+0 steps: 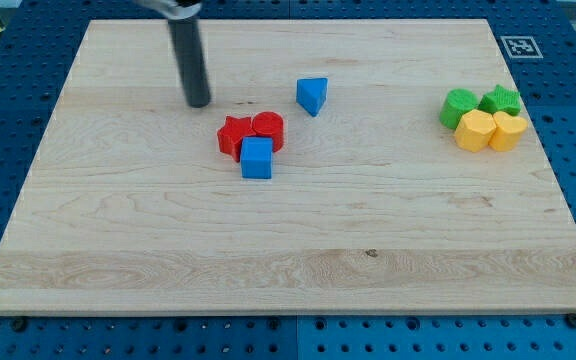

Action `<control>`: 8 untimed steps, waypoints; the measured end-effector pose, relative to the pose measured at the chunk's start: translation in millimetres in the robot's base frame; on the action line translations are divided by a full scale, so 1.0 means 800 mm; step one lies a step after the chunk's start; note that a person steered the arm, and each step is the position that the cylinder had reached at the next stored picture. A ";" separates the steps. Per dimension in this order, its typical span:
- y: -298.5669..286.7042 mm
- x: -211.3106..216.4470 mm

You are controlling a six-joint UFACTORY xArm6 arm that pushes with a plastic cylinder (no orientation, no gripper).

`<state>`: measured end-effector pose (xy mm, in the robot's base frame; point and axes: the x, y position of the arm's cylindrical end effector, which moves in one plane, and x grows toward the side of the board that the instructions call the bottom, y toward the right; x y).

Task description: Separate the blue cube with red blocks

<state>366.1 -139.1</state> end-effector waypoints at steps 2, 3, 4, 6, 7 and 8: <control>-0.010 0.106; 0.037 0.119; 0.053 0.119; 0.111 0.120; 0.141 0.131; 0.185 0.151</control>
<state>486.9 9.0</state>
